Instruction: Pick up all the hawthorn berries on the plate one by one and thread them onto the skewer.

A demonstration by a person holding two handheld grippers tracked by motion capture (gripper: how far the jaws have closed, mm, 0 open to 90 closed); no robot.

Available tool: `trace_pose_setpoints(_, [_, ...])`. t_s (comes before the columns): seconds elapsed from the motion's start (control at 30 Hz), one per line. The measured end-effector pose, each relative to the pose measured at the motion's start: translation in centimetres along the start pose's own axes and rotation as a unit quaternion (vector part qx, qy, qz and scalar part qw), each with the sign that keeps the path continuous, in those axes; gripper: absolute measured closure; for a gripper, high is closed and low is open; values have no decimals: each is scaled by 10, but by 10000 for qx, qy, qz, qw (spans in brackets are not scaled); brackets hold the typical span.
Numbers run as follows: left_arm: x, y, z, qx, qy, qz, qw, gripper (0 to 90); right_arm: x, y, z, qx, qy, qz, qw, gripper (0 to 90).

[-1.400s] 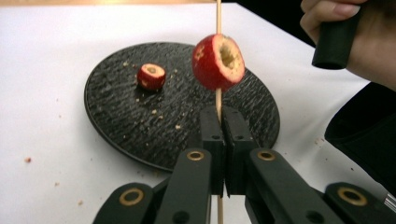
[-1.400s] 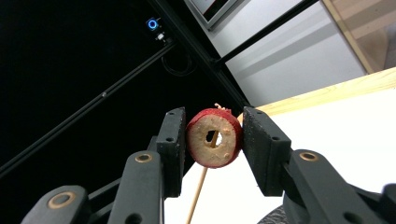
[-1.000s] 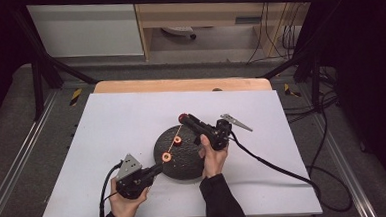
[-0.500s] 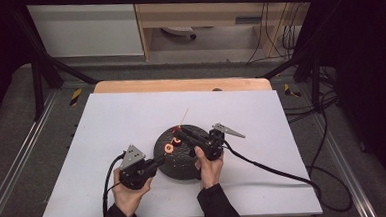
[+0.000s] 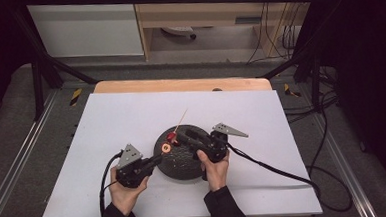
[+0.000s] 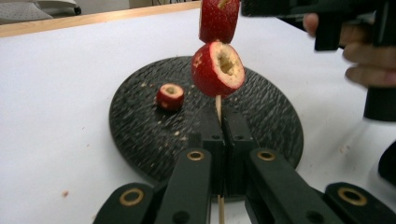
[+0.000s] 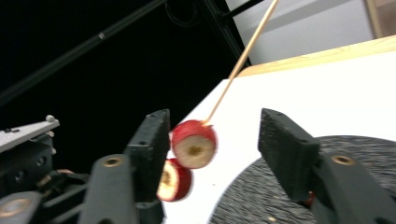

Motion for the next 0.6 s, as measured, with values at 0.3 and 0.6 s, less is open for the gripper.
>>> trace_pose_setpoints(0.3, [21, -22, 14, -38, -208, -95, 9997, 882, 17, 20, 12, 468, -1525, 552, 9857, 160])
trace_pose_setpoints(0.6, [40, -43, 27, -104, -389, -208, 9990, 882, 29, 34, 18, 796, -2478, 700, 9630, 83])
Point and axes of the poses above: each handheld gripper's, and its own axes: z roughly backward along the jaws, x roughly out of its underside, y roughly to its right, the point moved 7 cm from there along -z, roughly forward along the jaws, and after that the axes turned 13 degrees about -x, right-handed, at the moved point
